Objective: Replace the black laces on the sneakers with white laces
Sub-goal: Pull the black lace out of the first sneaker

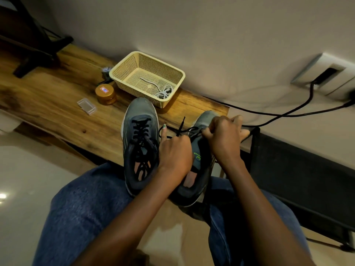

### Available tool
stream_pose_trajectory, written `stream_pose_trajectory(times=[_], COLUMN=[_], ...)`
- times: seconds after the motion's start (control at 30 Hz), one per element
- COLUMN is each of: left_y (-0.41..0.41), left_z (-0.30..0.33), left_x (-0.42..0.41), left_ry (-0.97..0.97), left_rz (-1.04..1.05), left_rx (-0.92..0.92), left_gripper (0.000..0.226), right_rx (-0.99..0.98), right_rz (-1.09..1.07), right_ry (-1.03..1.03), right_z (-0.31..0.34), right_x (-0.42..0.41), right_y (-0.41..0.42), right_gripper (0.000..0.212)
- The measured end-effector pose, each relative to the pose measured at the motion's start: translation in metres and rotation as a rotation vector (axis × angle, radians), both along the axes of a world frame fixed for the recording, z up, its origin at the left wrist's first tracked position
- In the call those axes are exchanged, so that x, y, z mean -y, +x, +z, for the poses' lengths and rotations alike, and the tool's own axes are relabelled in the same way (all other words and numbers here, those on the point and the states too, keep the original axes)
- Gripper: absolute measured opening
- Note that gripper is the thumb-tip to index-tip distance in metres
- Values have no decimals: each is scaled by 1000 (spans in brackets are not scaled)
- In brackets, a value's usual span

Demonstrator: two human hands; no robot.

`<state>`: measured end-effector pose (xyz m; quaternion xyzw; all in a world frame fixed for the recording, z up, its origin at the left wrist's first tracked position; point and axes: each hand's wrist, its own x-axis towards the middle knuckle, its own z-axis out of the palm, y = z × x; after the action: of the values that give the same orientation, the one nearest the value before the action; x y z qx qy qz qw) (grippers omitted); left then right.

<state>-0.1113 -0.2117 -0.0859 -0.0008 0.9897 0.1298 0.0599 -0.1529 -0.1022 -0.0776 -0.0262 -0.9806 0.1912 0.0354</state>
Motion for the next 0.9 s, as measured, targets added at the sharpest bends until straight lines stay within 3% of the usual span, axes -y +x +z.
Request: stream_pose_trajectory(times=[0.1,0.2,0.3,0.43,0.73,0.9], left_y=[0,0,0,0,0,1], left_z=[0,-1,0,1,3,4], left_x=[1,2,1,1,1,-2], left_ry=[2,-12,-8,4,-19,-13], left_rz=[-2,-7,-6,1,-11,14], left_rx=[3,3,3,7,17,3], left_gripper=[14,13,13,11,17,15], right_rx=[131,255,222,132,234,184], right_rz=[14,92,150,29,156,62], right_ry=[114,55,28,35,30,-33], right_z=[0,-5,-6,1,-3,-3], right_x=[-1,0,3,2,3,4], right_y=[-2,-4,-2,-1,0,1], right_gripper=[13,15,19,19,14,17])
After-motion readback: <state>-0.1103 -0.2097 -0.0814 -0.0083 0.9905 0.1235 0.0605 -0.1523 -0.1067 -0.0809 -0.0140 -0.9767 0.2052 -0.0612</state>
